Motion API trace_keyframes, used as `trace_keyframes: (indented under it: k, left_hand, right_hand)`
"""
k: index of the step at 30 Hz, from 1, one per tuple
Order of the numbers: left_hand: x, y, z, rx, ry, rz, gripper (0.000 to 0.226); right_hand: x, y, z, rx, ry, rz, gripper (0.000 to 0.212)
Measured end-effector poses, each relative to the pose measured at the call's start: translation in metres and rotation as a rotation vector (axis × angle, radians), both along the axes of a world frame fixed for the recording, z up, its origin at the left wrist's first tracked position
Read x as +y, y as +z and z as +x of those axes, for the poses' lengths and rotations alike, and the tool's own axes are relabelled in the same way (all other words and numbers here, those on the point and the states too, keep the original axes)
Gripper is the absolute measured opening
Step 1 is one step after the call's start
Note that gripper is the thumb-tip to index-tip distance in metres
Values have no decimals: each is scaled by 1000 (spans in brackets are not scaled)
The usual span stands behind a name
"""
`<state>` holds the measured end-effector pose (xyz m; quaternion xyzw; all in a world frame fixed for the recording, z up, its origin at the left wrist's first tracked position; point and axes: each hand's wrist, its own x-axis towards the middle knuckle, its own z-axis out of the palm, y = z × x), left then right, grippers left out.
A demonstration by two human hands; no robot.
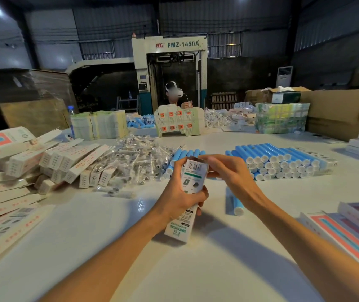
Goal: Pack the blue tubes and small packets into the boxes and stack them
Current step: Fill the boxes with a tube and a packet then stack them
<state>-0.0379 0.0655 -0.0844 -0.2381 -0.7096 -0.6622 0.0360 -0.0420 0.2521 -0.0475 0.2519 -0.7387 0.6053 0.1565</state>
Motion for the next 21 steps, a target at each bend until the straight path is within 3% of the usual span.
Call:
trace_keyframes:
  k: [3, 8, 16, 21]
  left_hand:
    - [1, 2, 3, 13, -12, -33, 91]
    - [0, 5, 6, 20, -40, -47, 92]
    - [-1, 2, 3, 16, -10, -74, 102]
    - [-3, 3, 0, 66, 61, -25, 92]
  right_hand:
    - [-4, 5, 1, -76, -5, -167, 18]
    - [1, 9, -2, -239, 67, -266, 14]
    - [8, 16, -1, -289, 59, -206, 11]
    - [1, 8, 1, -252, 229, -210, 22]
